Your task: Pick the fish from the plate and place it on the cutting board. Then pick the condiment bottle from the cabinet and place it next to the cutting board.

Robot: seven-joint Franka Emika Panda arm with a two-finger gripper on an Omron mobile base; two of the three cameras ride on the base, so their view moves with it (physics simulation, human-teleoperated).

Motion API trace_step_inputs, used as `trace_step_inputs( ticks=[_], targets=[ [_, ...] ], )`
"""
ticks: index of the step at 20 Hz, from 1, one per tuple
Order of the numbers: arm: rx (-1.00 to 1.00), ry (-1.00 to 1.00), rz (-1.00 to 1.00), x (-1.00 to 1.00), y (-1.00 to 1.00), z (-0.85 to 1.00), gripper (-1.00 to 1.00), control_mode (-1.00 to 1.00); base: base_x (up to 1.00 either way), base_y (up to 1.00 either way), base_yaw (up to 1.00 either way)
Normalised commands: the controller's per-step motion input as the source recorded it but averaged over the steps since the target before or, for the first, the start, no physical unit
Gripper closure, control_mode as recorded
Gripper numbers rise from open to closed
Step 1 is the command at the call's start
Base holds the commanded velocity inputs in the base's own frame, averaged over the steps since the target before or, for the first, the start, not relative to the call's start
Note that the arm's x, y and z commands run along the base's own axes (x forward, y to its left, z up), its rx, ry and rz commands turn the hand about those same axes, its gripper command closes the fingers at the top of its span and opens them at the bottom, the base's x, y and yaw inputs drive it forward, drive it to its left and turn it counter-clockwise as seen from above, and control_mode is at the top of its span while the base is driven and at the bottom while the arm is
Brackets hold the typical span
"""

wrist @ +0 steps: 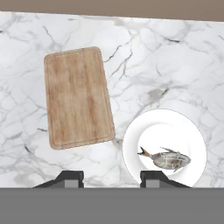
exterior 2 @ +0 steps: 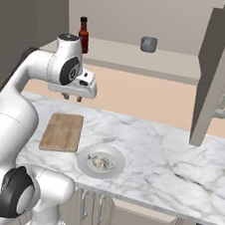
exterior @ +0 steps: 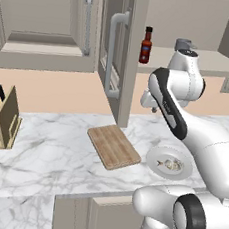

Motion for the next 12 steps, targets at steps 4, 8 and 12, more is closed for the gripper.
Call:
trace_step_inputs(
  ticks=[4, 8, 12],
  targets=[
    [0.00, 0.00, 0.00, 0.00, -0.02, 0.00, -1.00, -1.00, 0.00, 0.00, 0.00],
    [0.00, 0.00, 0.00, 0.00, -0.01, 0.00, -1.00, -1.00, 0.00, 0.00, 0.00],
    [0.00, 0.00, 0.00, -0.05, -0.05, -0.02, -1.00, -1.00, 0.00, 0.00, 0.00]
  ],
)
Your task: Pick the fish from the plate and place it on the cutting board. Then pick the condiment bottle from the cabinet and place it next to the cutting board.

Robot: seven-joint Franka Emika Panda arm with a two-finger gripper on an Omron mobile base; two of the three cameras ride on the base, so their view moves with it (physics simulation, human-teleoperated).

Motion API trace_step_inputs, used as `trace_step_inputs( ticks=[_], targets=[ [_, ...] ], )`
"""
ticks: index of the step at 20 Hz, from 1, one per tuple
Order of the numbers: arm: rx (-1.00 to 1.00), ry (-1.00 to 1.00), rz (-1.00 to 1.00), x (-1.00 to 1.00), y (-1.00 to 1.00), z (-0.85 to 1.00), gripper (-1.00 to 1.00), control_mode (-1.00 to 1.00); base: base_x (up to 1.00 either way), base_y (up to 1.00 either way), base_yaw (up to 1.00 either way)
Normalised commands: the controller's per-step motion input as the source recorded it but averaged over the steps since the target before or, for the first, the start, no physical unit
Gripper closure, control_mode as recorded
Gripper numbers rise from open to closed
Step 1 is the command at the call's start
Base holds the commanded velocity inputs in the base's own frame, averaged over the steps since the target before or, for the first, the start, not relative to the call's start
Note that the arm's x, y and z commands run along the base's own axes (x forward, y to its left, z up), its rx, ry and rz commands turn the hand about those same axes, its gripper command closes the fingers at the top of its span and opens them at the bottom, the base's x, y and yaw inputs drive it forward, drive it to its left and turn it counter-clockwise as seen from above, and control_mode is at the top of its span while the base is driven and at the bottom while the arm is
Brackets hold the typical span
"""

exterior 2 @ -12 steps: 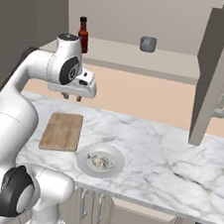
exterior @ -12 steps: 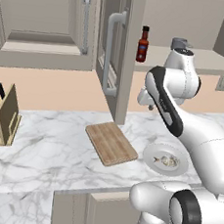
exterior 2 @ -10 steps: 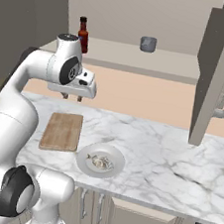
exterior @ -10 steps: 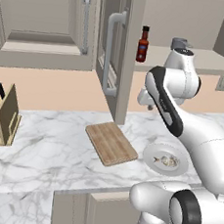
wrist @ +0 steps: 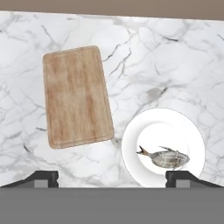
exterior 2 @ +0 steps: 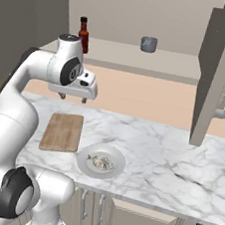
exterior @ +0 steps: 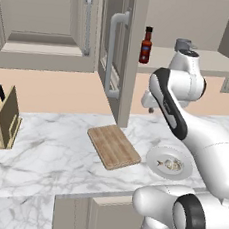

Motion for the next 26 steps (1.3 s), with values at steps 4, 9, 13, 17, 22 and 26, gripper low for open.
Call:
trace_step_inputs(
  ticks=[4, 9, 13, 17, 22, 26],
  targets=[
    [0.00, 0.02, 0.01, -0.10, -0.07, -0.12, -1.00, -1.00, 0.00, 0.00, 0.00],
    [-0.02, 0.03, 0.02, -0.12, -0.16, -0.23, -1.00, -1.00, 0.00, 0.00, 0.00],
    [-0.05, 0.06, 0.02, -0.06, -0.15, -0.28, -1.00, -1.00, 0.00, 0.00, 0.00],
    [-0.03, 0.05, 0.01, -0.05, -0.16, -0.25, -1.00, -1.00, 0.00, 0.00, 0.00],
    [0.00, 0.05, 0.02, -0.03, -0.14, -0.21, -1.00, -1.00, 0.00, 0.00, 0.00],
    [0.00, 0.03, 0.09, -0.01, -0.04, -0.19, -1.00, -1.00, 0.00, 0.00, 0.00]
  ],
)
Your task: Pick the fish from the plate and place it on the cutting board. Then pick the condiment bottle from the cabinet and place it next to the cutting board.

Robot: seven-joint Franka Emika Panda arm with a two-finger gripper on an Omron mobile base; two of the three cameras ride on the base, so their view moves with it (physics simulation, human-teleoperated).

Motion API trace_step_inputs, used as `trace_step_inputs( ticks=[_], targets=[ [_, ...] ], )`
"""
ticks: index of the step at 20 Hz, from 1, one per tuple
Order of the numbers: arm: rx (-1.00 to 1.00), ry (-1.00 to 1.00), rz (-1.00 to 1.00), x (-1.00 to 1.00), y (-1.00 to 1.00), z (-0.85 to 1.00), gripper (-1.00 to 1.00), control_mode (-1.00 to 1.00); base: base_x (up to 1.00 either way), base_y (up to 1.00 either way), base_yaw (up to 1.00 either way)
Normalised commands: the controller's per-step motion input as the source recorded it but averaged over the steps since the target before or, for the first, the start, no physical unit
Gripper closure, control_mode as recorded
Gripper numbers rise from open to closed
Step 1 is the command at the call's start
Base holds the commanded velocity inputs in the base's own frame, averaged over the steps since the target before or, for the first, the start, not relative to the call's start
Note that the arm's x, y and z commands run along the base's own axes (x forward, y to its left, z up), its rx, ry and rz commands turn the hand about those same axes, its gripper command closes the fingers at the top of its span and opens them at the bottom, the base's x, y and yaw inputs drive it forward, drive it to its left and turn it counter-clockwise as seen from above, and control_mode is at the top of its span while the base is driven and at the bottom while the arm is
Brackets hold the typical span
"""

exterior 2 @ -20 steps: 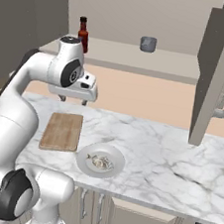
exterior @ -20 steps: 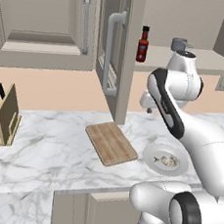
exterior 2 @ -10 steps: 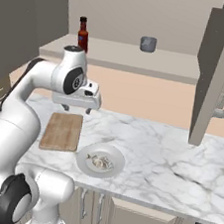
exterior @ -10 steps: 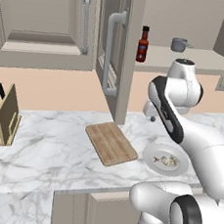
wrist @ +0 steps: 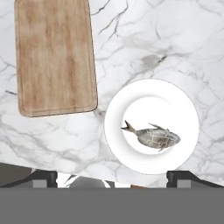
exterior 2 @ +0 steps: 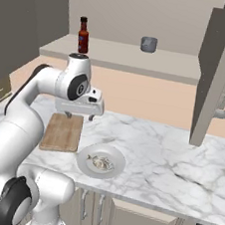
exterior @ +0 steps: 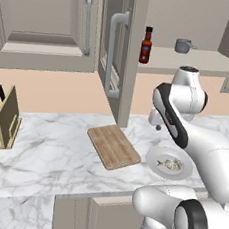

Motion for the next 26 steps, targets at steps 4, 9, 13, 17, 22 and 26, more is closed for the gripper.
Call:
trace_step_inputs(
  ticks=[4, 9, 13, 17, 22, 26],
  targets=[
    [0.00, 0.00, 0.12, 0.00, -0.08, -0.13, -1.00, -1.00, 0.00, 0.00, 0.00],
    [0.00, 0.00, 0.14, -0.04, -0.06, -0.12, -1.00, -1.00, 0.00, 0.00, 0.00],
    [0.00, 0.00, 0.16, -0.05, -0.05, -0.17, -1.00, -1.00, 0.00, 0.00, 0.00],
    [0.00, 0.00, 0.20, -0.02, -0.02, -0.18, -1.00, -1.00, 0.00, 0.00, 0.00],
    [0.00, 0.00, 0.23, 0.00, -0.08, -0.22, -1.00, -1.00, 0.00, 0.00, 0.00],
    [0.00, 0.00, 0.23, 0.00, -0.10, -0.25, -1.00, -1.00, 0.00, 0.00, 0.00]
  ],
)
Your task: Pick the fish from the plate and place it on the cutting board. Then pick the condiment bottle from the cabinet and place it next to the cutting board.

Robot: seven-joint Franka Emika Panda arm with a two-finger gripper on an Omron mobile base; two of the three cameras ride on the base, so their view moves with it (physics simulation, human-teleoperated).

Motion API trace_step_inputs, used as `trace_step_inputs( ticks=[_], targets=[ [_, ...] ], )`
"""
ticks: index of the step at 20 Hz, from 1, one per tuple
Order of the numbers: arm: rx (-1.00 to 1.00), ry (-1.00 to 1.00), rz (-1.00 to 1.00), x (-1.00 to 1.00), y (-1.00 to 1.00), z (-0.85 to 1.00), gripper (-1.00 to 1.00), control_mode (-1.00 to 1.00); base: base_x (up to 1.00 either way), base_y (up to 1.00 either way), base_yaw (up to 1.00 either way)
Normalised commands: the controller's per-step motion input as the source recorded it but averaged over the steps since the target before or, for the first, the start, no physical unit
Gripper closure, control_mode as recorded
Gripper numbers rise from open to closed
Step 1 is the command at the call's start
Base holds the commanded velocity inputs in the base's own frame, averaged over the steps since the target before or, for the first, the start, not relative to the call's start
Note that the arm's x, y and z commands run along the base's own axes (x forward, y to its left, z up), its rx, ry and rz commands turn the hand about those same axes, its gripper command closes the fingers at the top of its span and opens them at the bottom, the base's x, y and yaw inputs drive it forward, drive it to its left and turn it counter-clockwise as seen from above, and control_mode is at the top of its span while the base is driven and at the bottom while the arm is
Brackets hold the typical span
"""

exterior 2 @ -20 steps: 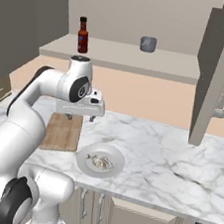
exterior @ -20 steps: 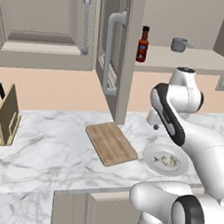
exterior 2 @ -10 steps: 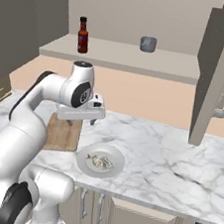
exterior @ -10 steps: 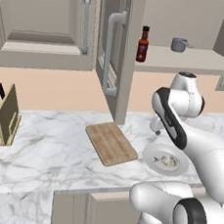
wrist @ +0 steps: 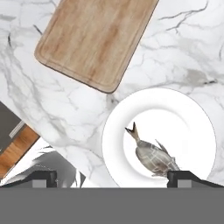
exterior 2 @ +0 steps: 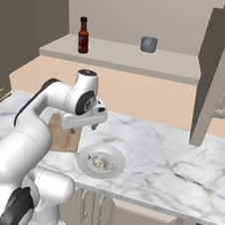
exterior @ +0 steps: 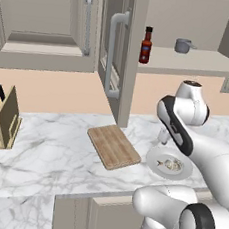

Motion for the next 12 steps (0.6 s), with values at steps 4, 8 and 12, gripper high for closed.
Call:
trace_step_inputs(
  ticks=[4, 8, 12],
  targets=[
    [-0.03, 0.00, 0.20, 0.00, -0.15, -0.29, -1.00, -1.00, 0.00, 0.00, 0.00],
    [-0.07, 0.00, 0.11, 0.00, -0.16, -0.31, -1.00, -1.00, 0.00, 0.00, 0.00],
    [-0.06, -0.01, 0.01, 0.00, -0.09, -0.18, -1.00, -1.00, 0.00, 0.00, 0.00]
  ],
)
